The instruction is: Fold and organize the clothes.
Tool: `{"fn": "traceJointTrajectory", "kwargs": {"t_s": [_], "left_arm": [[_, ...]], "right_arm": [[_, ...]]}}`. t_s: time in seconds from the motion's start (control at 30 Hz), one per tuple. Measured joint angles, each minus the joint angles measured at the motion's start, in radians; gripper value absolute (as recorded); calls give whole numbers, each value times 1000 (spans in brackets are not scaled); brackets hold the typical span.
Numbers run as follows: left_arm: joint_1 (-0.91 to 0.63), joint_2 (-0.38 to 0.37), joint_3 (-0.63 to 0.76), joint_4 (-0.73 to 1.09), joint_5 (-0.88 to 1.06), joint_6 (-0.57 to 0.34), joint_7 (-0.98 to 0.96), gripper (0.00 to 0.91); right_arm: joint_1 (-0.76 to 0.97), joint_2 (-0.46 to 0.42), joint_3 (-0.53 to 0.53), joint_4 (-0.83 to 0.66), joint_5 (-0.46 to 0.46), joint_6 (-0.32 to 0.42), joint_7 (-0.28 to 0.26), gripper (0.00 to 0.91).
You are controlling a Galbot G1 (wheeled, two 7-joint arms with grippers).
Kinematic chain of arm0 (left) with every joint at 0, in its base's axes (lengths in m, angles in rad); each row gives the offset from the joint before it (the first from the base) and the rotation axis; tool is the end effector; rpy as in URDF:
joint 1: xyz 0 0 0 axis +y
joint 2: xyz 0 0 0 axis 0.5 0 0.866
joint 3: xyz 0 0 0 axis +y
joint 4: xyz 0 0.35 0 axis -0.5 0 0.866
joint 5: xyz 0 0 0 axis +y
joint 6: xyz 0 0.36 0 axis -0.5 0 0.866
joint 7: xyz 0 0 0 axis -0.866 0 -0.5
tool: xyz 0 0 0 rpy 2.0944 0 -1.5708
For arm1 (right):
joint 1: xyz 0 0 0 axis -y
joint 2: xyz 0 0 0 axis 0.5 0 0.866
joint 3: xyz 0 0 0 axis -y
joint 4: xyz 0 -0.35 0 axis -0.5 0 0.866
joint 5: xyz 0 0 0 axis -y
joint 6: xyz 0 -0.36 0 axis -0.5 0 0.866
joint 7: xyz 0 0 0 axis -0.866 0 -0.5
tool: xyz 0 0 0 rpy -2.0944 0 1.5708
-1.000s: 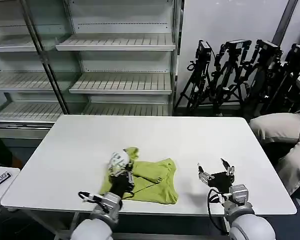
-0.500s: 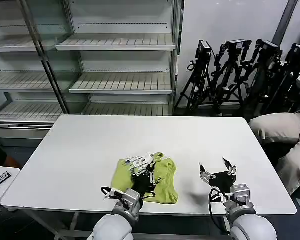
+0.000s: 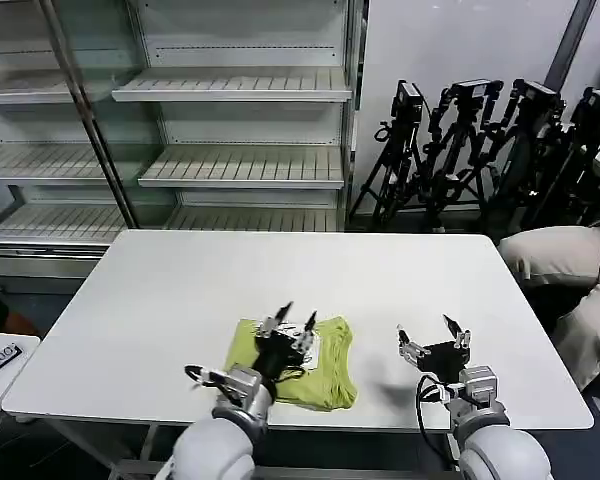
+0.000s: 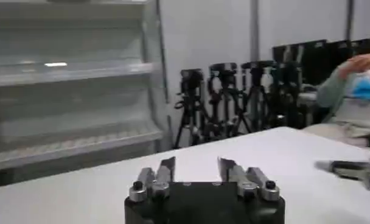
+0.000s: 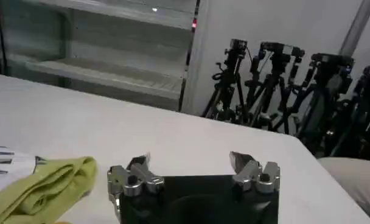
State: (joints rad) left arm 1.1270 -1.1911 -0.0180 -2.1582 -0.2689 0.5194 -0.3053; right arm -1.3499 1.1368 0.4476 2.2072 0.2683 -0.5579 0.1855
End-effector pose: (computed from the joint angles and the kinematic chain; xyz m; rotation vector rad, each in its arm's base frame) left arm 0.2459 -0.0790 -0.2138 -0.4952 -2.9242 -0.1852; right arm 0.2360 -0.0373 -0.2127 0.1180 -2.8625 0.2808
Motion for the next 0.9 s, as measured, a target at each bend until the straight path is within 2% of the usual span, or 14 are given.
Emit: {"fn": "traceJointTrajectory", "kwargs": {"t_s": [0.43, 0.47, 0.5, 0.9], "left_arm": [[43, 54, -97, 126, -101, 43, -117, 907], [42, 54, -99, 138, -112, 44, -126, 40], [41, 53, -100, 148, -123, 46, -134, 10], [44, 53, -108, 189, -264, 50, -202, 10]], "right_arm": [[-19, -5, 12, 13, 1, 3, 0, 907], [-22, -5, 15, 14, 1, 3, 0, 907], [-24, -5, 17, 16, 1, 4, 0, 907], [-29, -9, 26, 22, 3, 4, 1, 907]]}}
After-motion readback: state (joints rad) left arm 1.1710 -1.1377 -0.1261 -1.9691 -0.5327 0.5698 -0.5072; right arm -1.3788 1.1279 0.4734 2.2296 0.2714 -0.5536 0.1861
